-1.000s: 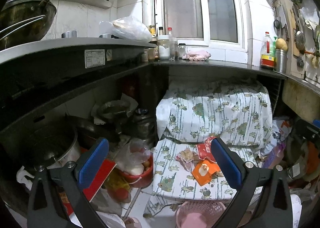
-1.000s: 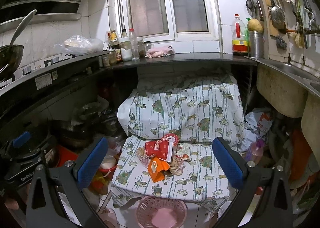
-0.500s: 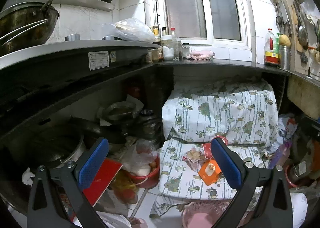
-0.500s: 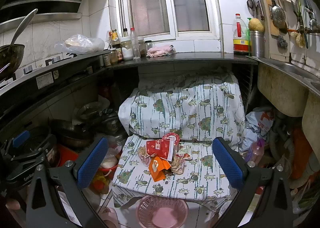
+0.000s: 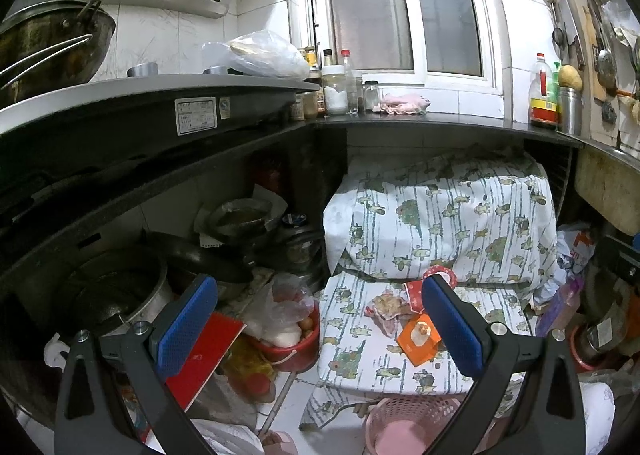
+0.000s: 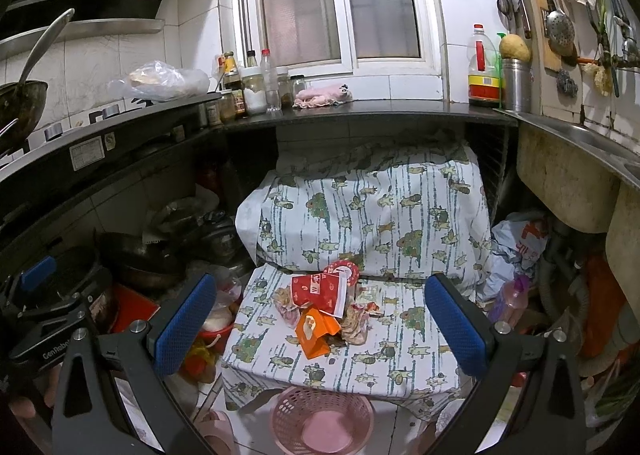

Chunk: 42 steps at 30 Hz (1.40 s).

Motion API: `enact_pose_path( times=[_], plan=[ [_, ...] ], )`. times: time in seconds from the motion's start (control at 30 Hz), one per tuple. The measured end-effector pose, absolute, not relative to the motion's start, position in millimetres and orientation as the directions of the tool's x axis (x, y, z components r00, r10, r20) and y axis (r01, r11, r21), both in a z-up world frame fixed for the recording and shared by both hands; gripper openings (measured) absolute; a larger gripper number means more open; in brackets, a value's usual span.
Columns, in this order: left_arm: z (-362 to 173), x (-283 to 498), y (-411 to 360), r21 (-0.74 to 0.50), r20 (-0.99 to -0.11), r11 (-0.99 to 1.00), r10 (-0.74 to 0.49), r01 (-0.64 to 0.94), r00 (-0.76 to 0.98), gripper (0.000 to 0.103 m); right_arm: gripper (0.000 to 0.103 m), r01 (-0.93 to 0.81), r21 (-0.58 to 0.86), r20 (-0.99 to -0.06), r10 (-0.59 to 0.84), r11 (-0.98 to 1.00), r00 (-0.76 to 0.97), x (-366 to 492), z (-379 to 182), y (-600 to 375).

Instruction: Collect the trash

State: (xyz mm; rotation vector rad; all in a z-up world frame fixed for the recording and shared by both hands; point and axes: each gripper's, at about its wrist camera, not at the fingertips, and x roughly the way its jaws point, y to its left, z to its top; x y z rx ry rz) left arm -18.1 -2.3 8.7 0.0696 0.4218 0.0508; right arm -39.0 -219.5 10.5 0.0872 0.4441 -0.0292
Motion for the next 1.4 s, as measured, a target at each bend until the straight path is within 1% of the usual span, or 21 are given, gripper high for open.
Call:
enact_pose_path(
  times=[0.57, 1.4],
  plan=[
    [7, -17, 7, 0.069, -0.411, 0.996, 0.075, -0.051, 0.908, 0.103, 0.103, 0.044, 0.063, -0.424, -0.014, 0.997, 0.906, -41, 11, -222],
    [13, -23, 5, 0.060, -0.386, 0.997, 0.066, -0.047, 0.920, 0.103, 0.103, 0.040, 0.061, -0.422, -0.010, 0.997, 0.906, -42, 9, -219]
  ],
)
